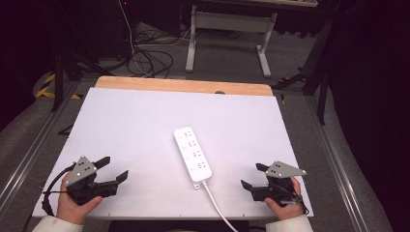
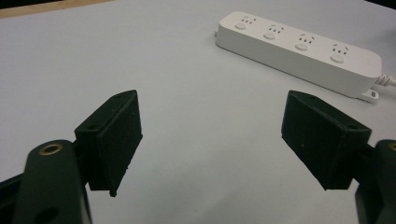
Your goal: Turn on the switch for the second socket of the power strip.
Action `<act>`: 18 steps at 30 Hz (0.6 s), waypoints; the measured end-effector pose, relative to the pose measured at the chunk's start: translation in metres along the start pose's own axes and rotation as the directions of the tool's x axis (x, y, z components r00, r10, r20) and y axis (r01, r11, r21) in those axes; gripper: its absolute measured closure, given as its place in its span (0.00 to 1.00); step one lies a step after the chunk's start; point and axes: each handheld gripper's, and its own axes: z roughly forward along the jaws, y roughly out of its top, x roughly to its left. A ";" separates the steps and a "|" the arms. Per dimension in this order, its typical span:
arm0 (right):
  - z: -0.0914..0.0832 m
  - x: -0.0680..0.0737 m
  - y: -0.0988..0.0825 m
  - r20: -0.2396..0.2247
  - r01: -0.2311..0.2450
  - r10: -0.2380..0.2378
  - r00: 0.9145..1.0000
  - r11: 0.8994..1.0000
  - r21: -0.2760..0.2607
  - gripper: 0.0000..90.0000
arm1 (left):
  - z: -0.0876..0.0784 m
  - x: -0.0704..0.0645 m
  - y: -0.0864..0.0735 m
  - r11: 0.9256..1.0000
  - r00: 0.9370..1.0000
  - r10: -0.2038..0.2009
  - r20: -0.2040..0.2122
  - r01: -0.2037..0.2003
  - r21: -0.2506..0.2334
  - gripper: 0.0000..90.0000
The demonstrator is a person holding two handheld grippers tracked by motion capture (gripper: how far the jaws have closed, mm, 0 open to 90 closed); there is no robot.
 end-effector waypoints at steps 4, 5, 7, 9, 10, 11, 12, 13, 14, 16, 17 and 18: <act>0.000 0.000 0.000 0.001 0.002 -0.002 1.000 1.000 0.000 0.22 | -0.001 -0.001 0.000 1.000 1.000 0.004 -0.009 -0.004 -0.006 0.23; 0.000 0.000 0.000 0.001 0.002 -0.002 1.000 1.000 0.000 0.22 | -0.001 -0.001 0.000 1.000 1.000 0.004 -0.009 -0.004 -0.006 0.23; 0.000 0.000 0.000 0.004 0.005 -0.005 1.000 1.000 0.000 0.22 | -0.001 -0.001 0.000 1.000 1.000 0.010 -0.018 -0.010 -0.004 0.23; -0.001 0.000 0.000 0.012 0.011 -0.011 1.000 1.000 -0.002 0.24 | -0.001 -0.001 0.000 1.000 1.000 0.014 -0.022 -0.014 -0.004 0.23; -0.001 0.000 0.001 0.017 0.016 -0.016 1.000 1.000 -0.007 0.25 | -0.001 -0.001 0.000 1.000 0.999 0.022 -0.028 -0.022 -0.003 0.23; -0.002 0.001 0.001 0.018 0.018 -0.018 1.000 1.000 -0.010 0.26 | -0.001 -0.002 0.000 1.000 0.999 0.022 -0.032 -0.022 -0.003 0.23; -0.002 0.001 0.001 0.018 0.018 -0.018 1.000 1.000 -0.010 0.26 | -0.001 -0.002 0.000 1.000 0.999 0.028 -0.037 -0.028 -0.002 0.23; -0.003 0.001 0.001 0.019 0.019 -0.019 1.000 1.000 -0.013 0.26 | -0.001 -0.003 0.000 0.999 0.998 0.043 -0.046 -0.043 0.000 0.23; -0.003 0.001 0.001 0.019 0.023 -0.023 1.000 1.000 -0.013 0.27 | -0.001 -0.004 0.000 0.999 0.998 0.044 -0.046 -0.044 0.000 0.23; -0.003 0.002 0.002 0.020 0.026 -0.026 0.999 1.000 -0.012 0.27 | -0.002 -0.004 0.001 0.999 0.997 0.054 -0.049 -0.054 0.001 0.23; -0.003 0.002 0.002 0.019 0.027 -0.027 0.999 1.000 -0.011 0.27 | -0.002 -0.005 0.001 0.999 0.997 0.053 -0.050 -0.053 0.000 0.23; -0.003 0.002 0.002 0.019 0.027 -0.027 0.999 1.000 -0.011 0.27 | -0.002 -0.005 0.001 0.998 0.997 0.056 -0.048 -0.056 0.000 0.23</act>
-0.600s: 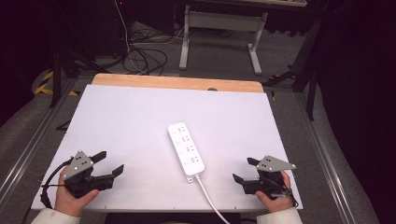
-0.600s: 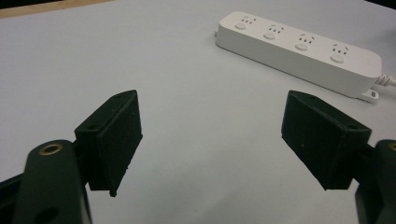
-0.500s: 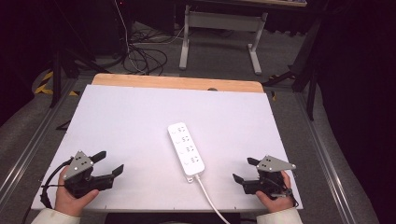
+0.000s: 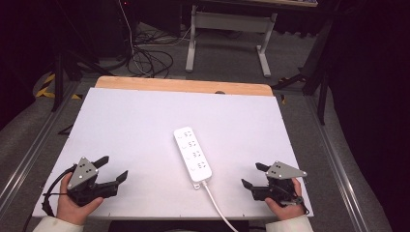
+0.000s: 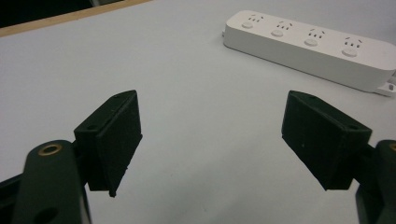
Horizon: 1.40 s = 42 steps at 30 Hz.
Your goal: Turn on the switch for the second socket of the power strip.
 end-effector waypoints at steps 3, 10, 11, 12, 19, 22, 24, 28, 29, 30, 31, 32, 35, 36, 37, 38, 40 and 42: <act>0.000 0.000 0.000 0.000 0.000 0.000 1.000 1.000 0.001 0.27 | 0.000 0.000 0.000 1.000 1.000 -0.004 0.001 0.004 -0.004 0.22; 0.000 -0.001 0.002 0.003 0.005 -0.005 1.000 1.000 0.002 0.24 | -0.001 0.001 0.001 1.000 1.000 -0.021 0.003 0.021 -0.010 0.22; 0.000 -0.001 0.003 0.002 0.006 -0.006 1.000 1.000 0.003 0.25 | -0.001 0.001 0.001 1.000 1.000 -0.022 0.003 0.022 -0.010 0.22; 0.000 -0.001 0.003 0.002 0.006 -0.006 1.000 1.000 0.003 0.25 | -0.001 0.001 0.001 1.000 1.000 -0.021 0.001 0.021 -0.009 0.22; 0.004 0.002 0.018 -0.009 0.033 -0.034 0.999 0.999 -0.011 0.35 | -0.001 0.001 0.001 1.000 1.000 -0.021 -0.003 0.021 -0.004 0.22; 0.007 0.004 0.026 -0.017 0.044 -0.044 0.999 0.999 -0.005 0.37 | -0.001 0.000 0.001 1.000 1.000 -0.024 -0.002 0.024 -0.002 0.22; 0.009 0.005 0.031 -0.023 0.041 -0.041 0.999 0.999 -0.002 0.37 | -0.001 -0.001 0.001 1.000 1.000 -0.023 -0.003 0.023 -0.002 0.22; 0.015 0.006 0.043 -0.038 0.046 -0.046 0.998 0.999 -0.007 0.38 | -0.001 -0.001 0.001 1.000 1.000 -0.019 -0.002 0.019 0.000 0.22; 0.017 0.008 0.046 -0.039 0.049 -0.049 0.998 0.999 -0.005 0.38 | -0.001 0.000 0.001 1.000 1.000 -0.019 -0.003 0.019 0.000 0.22; 0.019 0.009 0.049 -0.043 0.058 -0.058 0.997 0.998 -0.006 0.38 | -0.001 0.000 0.001 1.000 1.000 -0.021 -0.003 0.021 0.000 0.22; 0.020 0.010 0.051 -0.046 0.057 -0.057 0.997 0.998 -0.005 0.38 | -0.001 0.000 0.001 1.000 1.000 -0.020 -0.003 0.020 0.000 0.22; 0.022 0.010 0.053 -0.050 0.063 -0.064 0.997 0.998 -0.005 0.38 | -0.001 0.000 0.001 1.000 1.000 -0.022 -0.004 0.022 -0.002 0.22; 0.026 0.013 0.059 -0.065 0.072 -0.073 0.995 0.997 -0.009 0.38 | -0.001 0.000 0.001 1.000 1.000 -0.019 -0.004 0.019 0.000 0.22; 0.030 0.015 0.063 -0.074 0.080 -0.081 0.994 0.997 -0.011 0.38 | -0.001 -0.001 0.001 1.000 1.000 -0.019 -0.004 0.019 0.001 0.22; 0.031 0.016 0.064 -0.076 0.082 -0.083 0.994 0.997 -0.010 0.38 | -0.001 -0.001 0.001 1.000 1.000 -0.019 -0.004 0.019 0.001 0.22; 0.031 0.016 0.064 -0.076 0.082 -0.083 0.994 0.997 -0.010 0.38 | -0.001 -0.001 0.001 1.000 1.000 -0.019 -0.004 0.019 0.002 0.22; 0.036 0.018 0.069 -0.088 0.087 -0.088 0.992 0.996 -0.012 0.38 | -0.001 -0.001 0.001 1.000 1.000 -0.018 -0.003 0.018 0.002 0.22; 0.038 0.019 0.073 -0.095 0.089 -0.090 0.991 0.996 -0.014 0.38 | -0.001 -0.001 0.001 1.000 1.000 -0.018 -0.005 0.018 0.002 0.22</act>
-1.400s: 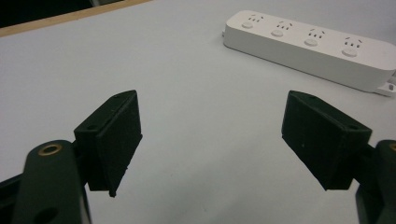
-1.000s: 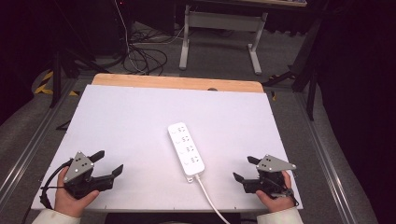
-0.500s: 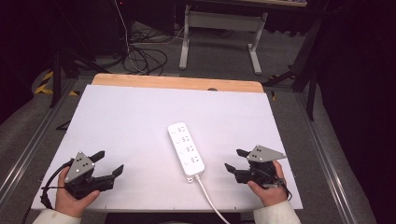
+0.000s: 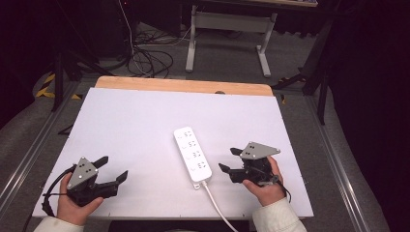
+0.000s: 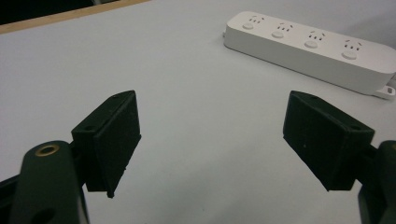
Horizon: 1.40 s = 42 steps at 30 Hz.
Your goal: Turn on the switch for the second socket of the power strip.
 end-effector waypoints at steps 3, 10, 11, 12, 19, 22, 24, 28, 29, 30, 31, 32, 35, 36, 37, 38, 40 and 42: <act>0.003 0.001 0.004 -0.008 0.004 -0.004 1.000 1.000 -0.004 0.38 | 0.000 0.000 0.000 1.000 1.000 0.000 0.001 0.000 0.002 0.22; 0.016 0.006 0.018 -0.036 0.021 -0.022 0.999 1.000 -0.010 0.39 | 0.001 0.000 0.000 1.000 1.000 0.005 0.004 -0.005 0.004 0.22; 0.018 0.007 0.020 -0.040 0.026 -0.026 0.999 1.000 -0.013 0.39 | 0.001 0.000 0.000 1.000 1.000 0.007 0.002 -0.007 0.003 0.22; 0.020 0.008 0.022 -0.043 0.032 -0.033 0.999 0.999 -0.014 0.39 | 0.001 0.000 0.000 1.000 1.000 0.006 0.001 -0.006 0.004 0.22; 0.036 0.016 0.035 -0.072 0.047 -0.048 0.996 0.999 -0.015 0.40 | 0.001 0.000 0.000 1.000 1.000 0.005 0.004 -0.006 0.006 0.22; 0.039 0.017 0.037 -0.078 0.053 -0.054 0.995 0.998 -0.015 0.40 | 0.001 0.000 0.000 1.000 1.000 0.011 0.003 -0.011 0.006 0.22; 0.045 0.020 0.041 -0.088 0.059 -0.060 0.994 0.998 -0.014 0.41 | 0.001 0.000 0.000 1.000 1.000 0.011 0.003 -0.011 0.005 0.22; 0.051 0.022 0.043 -0.097 0.061 -0.061 0.993 0.998 -0.008 0.41 | 0.001 0.000 0.000 1.000 1.000 0.010 0.003 -0.010 0.005 0.22; 0.055 0.022 0.044 -0.106 0.061 -0.061 0.992 0.998 -0.003 0.41 | 0.001 0.000 0.000 1.000 1.000 0.009 0.003 -0.010 0.006 0.22; 0.055 0.022 0.044 -0.106 0.061 -0.061 0.992 0.998 -0.003 0.41 | 0.001 0.000 0.000 1.000 1.000 0.010 0.003 -0.010 0.007 0.22; 0.056 0.023 0.044 -0.108 0.061 -0.061 0.992 0.998 -0.001 0.41 | 0.001 0.000 0.000 1.000 1.000 0.011 0.004 -0.011 0.009 0.22; 0.059 0.023 0.044 -0.110 0.061 -0.060 0.992 0.998 0.002 0.41 | 0.001 0.000 0.000 1.000 1.000 0.013 0.003 -0.013 0.010 0.22; 0.064 0.025 0.045 -0.113 0.061 -0.060 0.992 0.998 0.009 0.41 | 0.001 0.000 0.000 1.000 1.000 0.013 0.003 -0.013 0.009 0.22; 0.065 0.025 0.045 -0.111 0.062 -0.060 0.992 0.998 0.013 0.42 | 0.001 0.000 0.000 1.000 1.000 0.012 0.001 -0.012 0.008 0.22; 0.066 0.025 0.046 -0.106 0.063 -0.061 0.993 0.998 0.015 0.43 | 0.001 0.000 0.000 1.000 1.000 0.012 0.002 -0.012 0.006 0.22; 0.067 0.025 0.046 -0.101 0.059 -0.057 0.993 0.998 0.015 0.45 | 0.001 0.000 0.000 1.000 1.000 0.012 0.003 -0.012 0.008 0.22; 0.068 0.025 0.045 -0.102 0.051 -0.049 0.994 0.999 0.017 0.51 | 0.001 0.000 -0.001 1.000 1.000 0.010 0.005 -0.010 0.011 0.22; 0.069 0.026 0.044 -0.098 0.040 -0.039 0.994 0.999 0.016 0.59 | 0.001 0.000 -0.001 1.000 1.000 0.013 0.007 -0.014 0.013 0.22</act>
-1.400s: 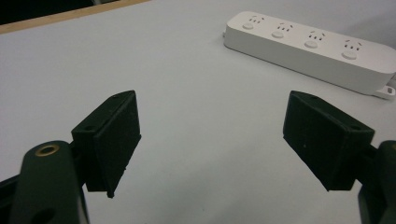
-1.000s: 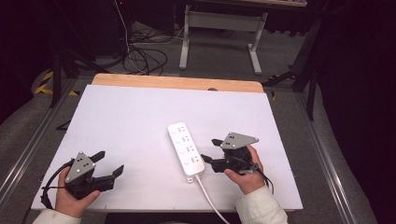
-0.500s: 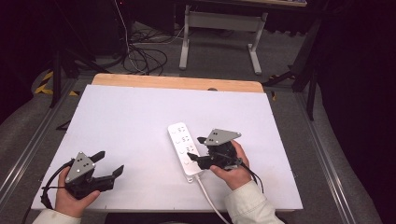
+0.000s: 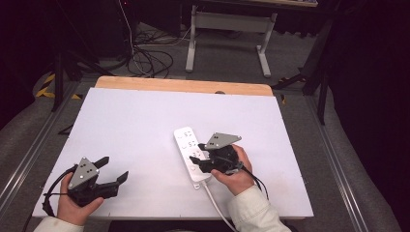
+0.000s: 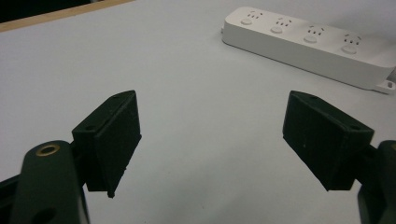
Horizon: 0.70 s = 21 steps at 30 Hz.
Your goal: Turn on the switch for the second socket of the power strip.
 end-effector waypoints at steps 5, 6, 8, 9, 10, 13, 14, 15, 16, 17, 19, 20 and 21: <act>0.003 0.000 -0.001 0.007 -0.020 0.020 1.000 0.999 -0.028 0.78 | 0.000 0.000 0.000 1.000 1.000 0.007 -0.002 -0.007 0.000 0.22; 0.004 0.000 -0.001 0.009 -0.026 0.026 1.000 0.999 -0.035 0.81 | 0.000 0.000 0.000 1.000 1.000 0.007 -0.002 -0.007 0.000 0.22; 0.007 -0.002 -0.002 0.013 -0.039 0.039 0.999 0.998 -0.046 0.91 | 0.000 0.000 0.000 1.000 1.000 0.007 -0.003 -0.007 0.000 0.22; 0.008 -0.002 -0.003 0.006 -0.043 0.044 0.999 0.998 -0.047 0.96 | 0.000 0.000 0.000 1.000 1.000 0.006 -0.003 -0.006 0.000 0.22; 0.008 -0.002 -0.003 0.006 -0.043 0.044 0.999 0.998 -0.047 0.96 | 0.000 0.000 0.000 1.000 1.000 0.006 -0.003 -0.006 0.001 0.22; 0.012 -0.004 -0.004 -0.014 -0.056 0.056 0.998 0.998 -0.042 1.00 | 0.000 0.000 0.000 1.000 1.000 0.006 -0.004 -0.006 0.001 0.22; 0.015 -0.004 -0.005 -0.020 -0.058 0.057 0.998 0.998 -0.031 1.00 | 0.000 0.000 0.000 1.000 1.000 0.006 -0.004 -0.006 0.001 0.22; 0.015 -0.004 -0.005 -0.020 -0.058 0.057 0.998 0.998 -0.031 1.00 | 0.000 0.000 0.000 1.000 1.000 0.006 -0.004 -0.006 0.001 0.22; 0.019 -0.004 -0.005 -0.026 -0.057 0.056 0.998 0.998 -0.020 1.00 | 0.000 0.000 0.000 1.000 1.000 0.002 -0.002 -0.002 0.000 0.22; 0.021 -0.003 -0.006 -0.026 -0.053 0.053 0.998 0.998 -0.016 1.00 | 0.000 0.000 0.000 1.000 1.000 0.001 -0.002 -0.001 0.000 0.22; 0.025 -0.003 -0.007 -0.027 -0.052 0.052 0.998 0.999 -0.007 1.00 | 0.000 0.000 0.000 1.000 1.000 0.001 -0.002 -0.001 0.000 0.22; 0.025 -0.003 -0.007 -0.027 -0.052 0.052 0.998 0.999 -0.007 1.00 | 0.000 0.000 0.000 1.000 1.000 0.001 -0.003 -0.001 0.000 0.22; 0.029 -0.002 -0.008 -0.027 -0.050 0.050 0.998 0.999 0.000 1.00 | 0.000 0.000 0.000 1.000 1.000 0.001 -0.003 -0.001 0.000 0.22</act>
